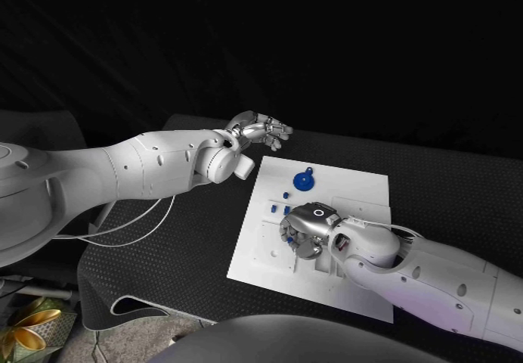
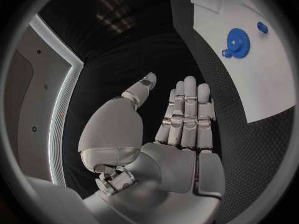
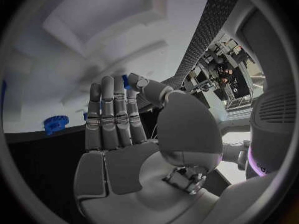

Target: Assemble the parts on the task board

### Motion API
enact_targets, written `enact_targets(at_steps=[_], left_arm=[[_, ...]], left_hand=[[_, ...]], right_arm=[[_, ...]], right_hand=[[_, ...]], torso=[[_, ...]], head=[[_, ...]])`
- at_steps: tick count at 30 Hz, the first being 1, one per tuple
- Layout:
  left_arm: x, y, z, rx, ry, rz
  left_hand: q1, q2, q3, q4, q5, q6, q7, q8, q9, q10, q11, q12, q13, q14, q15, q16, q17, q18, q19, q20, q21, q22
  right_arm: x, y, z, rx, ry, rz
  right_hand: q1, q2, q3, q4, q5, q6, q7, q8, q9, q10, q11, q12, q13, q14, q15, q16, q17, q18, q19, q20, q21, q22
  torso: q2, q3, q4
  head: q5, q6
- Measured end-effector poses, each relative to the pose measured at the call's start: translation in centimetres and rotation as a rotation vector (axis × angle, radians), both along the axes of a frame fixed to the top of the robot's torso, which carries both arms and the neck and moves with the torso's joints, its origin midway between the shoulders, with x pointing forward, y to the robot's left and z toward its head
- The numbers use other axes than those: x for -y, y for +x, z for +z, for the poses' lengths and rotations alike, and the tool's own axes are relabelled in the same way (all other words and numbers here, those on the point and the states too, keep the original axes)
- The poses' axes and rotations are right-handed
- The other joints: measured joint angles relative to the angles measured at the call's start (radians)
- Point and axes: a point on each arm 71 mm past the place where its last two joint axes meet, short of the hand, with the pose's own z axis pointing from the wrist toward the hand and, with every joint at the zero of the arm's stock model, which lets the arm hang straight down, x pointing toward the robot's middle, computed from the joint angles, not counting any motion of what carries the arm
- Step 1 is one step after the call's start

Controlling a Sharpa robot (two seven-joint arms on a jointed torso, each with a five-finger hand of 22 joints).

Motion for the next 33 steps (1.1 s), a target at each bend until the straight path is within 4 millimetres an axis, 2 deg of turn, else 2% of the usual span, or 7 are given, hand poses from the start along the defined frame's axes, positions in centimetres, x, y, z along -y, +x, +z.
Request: enact_targets(at_steps=[4,9,15,19,23,24,33], left_arm=[[0.0,0.0,0.1,0.001,0.0,0.0],[-0.1,0.0,0.1,-0.001,0.001,0.001],[-0.2,0.0,0.1,-0.001,0.002,0.004],[-0.4,0.0,0.1,0.003,0.002,0.011],[-0.7,0.1,0.1,0.003,0.003,0.022],[-0.8,0.1,0.1,0.004,0.003,0.024],[-1.2,0.1,0.1,0.004,0.003,0.033]], left_hand=[[0.0,0.0,0.0,0.0,0.0,0.0,0.0,0.0,0.0,0.0,0.0,0.0,0.0,0.0,0.0,-0.003,0.0,-0.001,0.0,0.0,0.0,0.0],[0.0,0.0,0.0,0.0,0.0,0.0,0.0,0.0,0.0,-0.004,0.003,0.0,0.0,0.0,0.0,-0.004,0.001,-0.003,0.0,0.0,-0.004,0.001],[0.0,0.0,0.0,0.0,0.0,-0.004,0.004,0.0,-0.001,-0.004,0.004,0.0,-0.001,0.0,0.0,-0.004,0.002,0.003,0.0,0.0,-0.004,0.002],[0.0,0.0,-0.003,0.003,0.0,-0.01,0.003,0.0,-0.001,-0.004,0.004,0.0,-0.001,0.004,0.004,-0.004,0.007,0.008,0.0,0.0,-0.004,0.003],[0.0,0.0,-0.003,0.003,0.0,-0.011,0.004,0.0,-0.001,-0.004,0.004,0.0,-0.001,0.007,0.0,-0.004,0.007,0.008,0.004,-0.001,-0.004,0.003],[0.0,0.0,-0.003,0.003,0.0,-0.011,0.004,0.0,-0.001,-0.004,0.004,0.0,-0.001,0.007,0.0,-0.004,0.007,0.008,0.005,-0.002,-0.004,0.003],[0.0,0.0,-0.003,0.003,0.0,-0.011,0.004,0.0,-0.002,-0.005,0.002,0.0,-0.001,0.007,0.0,-0.008,0.009,0.007,0.006,-0.002,-0.004,0.003]], right_arm=[[0.0,0.0,0.0,-0.003,-0.001,-0.001],[0.3,0.1,0.0,-0.009,0.003,-0.006],[0.7,0.0,0.0,-0.015,0.017,-0.014],[0.9,-0.1,0.2,-0.016,0.033,-0.017],[1.3,0.0,0.5,-0.012,0.042,-0.028],[1.4,0.0,0.6,-0.009,0.045,-0.031],[2.6,0.8,2.8,0.013,0.088,-0.063]], right_hand=[[-0.014,-0.011,-0.003,0.003,0.005,-0.014,0.01,-0.012,0.001,-0.022,0.01,-0.011,0.003,-0.013,0.013,-0.015,-0.002,0.0,-0.02,0.007,-0.008,0.0],[-0.051,-0.023,-0.052,-0.014,0.028,-0.047,0.024,-0.041,-0.009,-0.054,0.025,-0.038,0.003,-0.034,0.033,-0.045,-0.018,0.0,-0.052,0.015,-0.016,0.0],[-0.068,-0.04,-0.094,-0.025,0.028,-0.1,0.048,-0.075,-0.024,-0.085,0.025,-0.057,0.003,-0.068,0.05,-0.068,-0.029,0.0,-0.09,0.023,-0.031,0.0],[-0.074,-0.063,-0.114,-0.018,0.028,-0.14,0.065,-0.099,-0.039,-0.163,0.084,-0.119,-0.051,-0.096,0.063,-0.079,-0.034,0.0,-0.122,0.028,-0.037,0.001],[-0.085,-0.078,-0.159,-0.024,0.043,-0.195,0.088,-0.127,-0.062,-0.227,0.109,-0.134,-0.087,-0.141,0.083,-0.096,-0.037,-0.003,-0.169,0.032,-0.05,0.001],[-0.085,-0.078,-0.168,-0.025,0.043,-0.2,0.093,-0.128,-0.065,-0.239,0.114,-0.134,-0.093,-0.146,0.087,-0.096,-0.038,-0.016,-0.173,0.034,-0.05,0.001],[-0.079,-0.084,-0.168,-0.017,0.034,-0.201,0.094,-0.128,-0.072,-0.242,0.117,-0.13,-0.109,-0.147,0.089,-0.096,-0.037,-0.016,-0.175,0.035,-0.05,0.001]], torso=[[0.0,-0.0005,-0.0008],[0.0,0.0001,-0.0012],[0.0,0.0002,-0.0014],[0.0,0.0006,-0.0014],[0.0,0.001,-0.0014],[-0.001,0.0012,-0.0014],[-0.001,0.0013,-0.0024]], head=[[0.0,-0.001],[-0.001,-0.001],[-0.002,0.0],[-0.005,0.001],[-0.007,0.003],[-0.007,0.003],[-0.012,0.016]])
